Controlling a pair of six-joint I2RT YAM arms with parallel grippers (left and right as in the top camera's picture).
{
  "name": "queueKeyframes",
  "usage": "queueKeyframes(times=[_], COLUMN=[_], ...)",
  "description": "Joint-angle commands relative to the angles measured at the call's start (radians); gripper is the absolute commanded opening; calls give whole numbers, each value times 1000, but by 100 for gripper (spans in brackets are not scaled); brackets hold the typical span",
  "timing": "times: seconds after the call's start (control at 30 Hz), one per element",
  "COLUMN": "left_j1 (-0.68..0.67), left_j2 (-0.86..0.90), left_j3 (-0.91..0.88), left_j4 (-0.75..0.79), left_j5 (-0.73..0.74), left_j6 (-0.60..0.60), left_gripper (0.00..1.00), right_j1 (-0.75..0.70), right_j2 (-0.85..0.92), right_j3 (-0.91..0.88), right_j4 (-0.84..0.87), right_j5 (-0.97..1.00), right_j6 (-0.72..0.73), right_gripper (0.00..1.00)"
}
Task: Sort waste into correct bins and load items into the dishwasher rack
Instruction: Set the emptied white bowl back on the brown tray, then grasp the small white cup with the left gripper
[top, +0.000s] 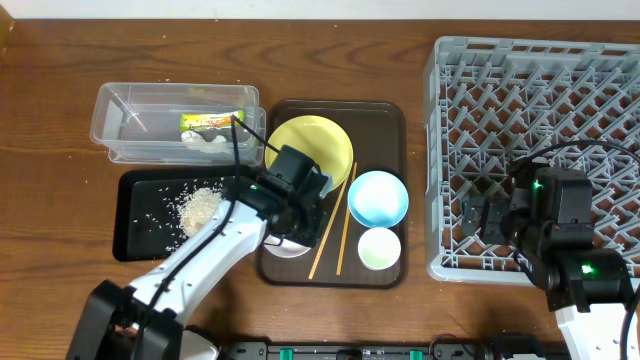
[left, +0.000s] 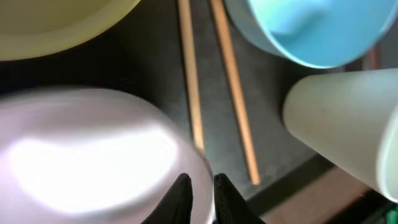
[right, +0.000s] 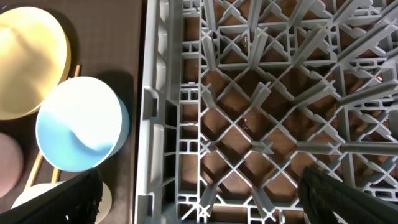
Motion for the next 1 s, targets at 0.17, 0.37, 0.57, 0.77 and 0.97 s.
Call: queueKeyframes(times=[0.17,0.37,0.57,0.77,0.97], left_j1=[-2,-6,-63,-158,-224], left_j2=[-53,-152,-146,-53,85], left_j3=[46,76,76,76,76], left_j4=[-24,0,4,34,61], left_j5=[-53,48,81,78,79], left_j6=[-23,-23,-26,-26,-53], left_gripper=[45,57,57,57,57], right_j1=[-3,-3,-3,-3,-3], right_j2=[-2,-2,-2,-2,-2], right_j3=[20,20,20,20,20], right_j4=[-3,-3,-3,-3,-6], right_j5=[-5,-4,-4,-5,-5], right_j6=[7,7,7,7,7], right_gripper=[99,99,99,99,99])
